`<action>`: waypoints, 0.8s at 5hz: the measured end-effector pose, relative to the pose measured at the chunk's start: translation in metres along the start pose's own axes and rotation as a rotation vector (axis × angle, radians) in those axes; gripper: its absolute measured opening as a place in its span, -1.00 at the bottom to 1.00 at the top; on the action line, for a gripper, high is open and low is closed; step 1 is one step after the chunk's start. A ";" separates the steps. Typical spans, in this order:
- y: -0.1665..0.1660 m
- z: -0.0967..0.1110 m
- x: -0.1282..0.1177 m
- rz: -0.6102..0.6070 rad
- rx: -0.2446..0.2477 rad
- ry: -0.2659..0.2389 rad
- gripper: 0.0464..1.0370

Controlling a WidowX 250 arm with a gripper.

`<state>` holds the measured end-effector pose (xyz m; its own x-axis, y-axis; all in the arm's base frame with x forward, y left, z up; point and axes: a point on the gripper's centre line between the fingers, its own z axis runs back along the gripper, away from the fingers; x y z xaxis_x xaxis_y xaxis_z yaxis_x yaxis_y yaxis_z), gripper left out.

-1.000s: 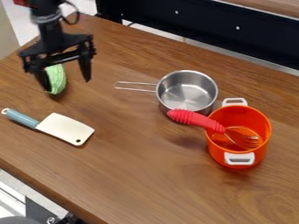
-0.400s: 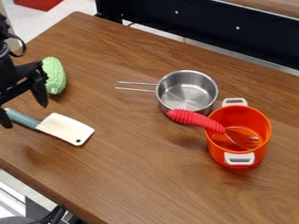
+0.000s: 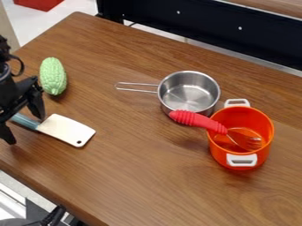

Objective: Put the knife in the silver pot

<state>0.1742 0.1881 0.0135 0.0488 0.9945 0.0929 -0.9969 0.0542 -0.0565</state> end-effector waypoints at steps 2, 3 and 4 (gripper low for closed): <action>0.001 -0.012 0.006 0.089 0.068 0.025 0.84; 0.000 -0.012 0.009 0.106 0.081 0.031 0.31; 0.000 -0.012 0.008 0.101 0.080 0.041 -0.27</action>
<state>0.1758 0.1968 0.0021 -0.0513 0.9974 0.0502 -0.9985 -0.0521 0.0164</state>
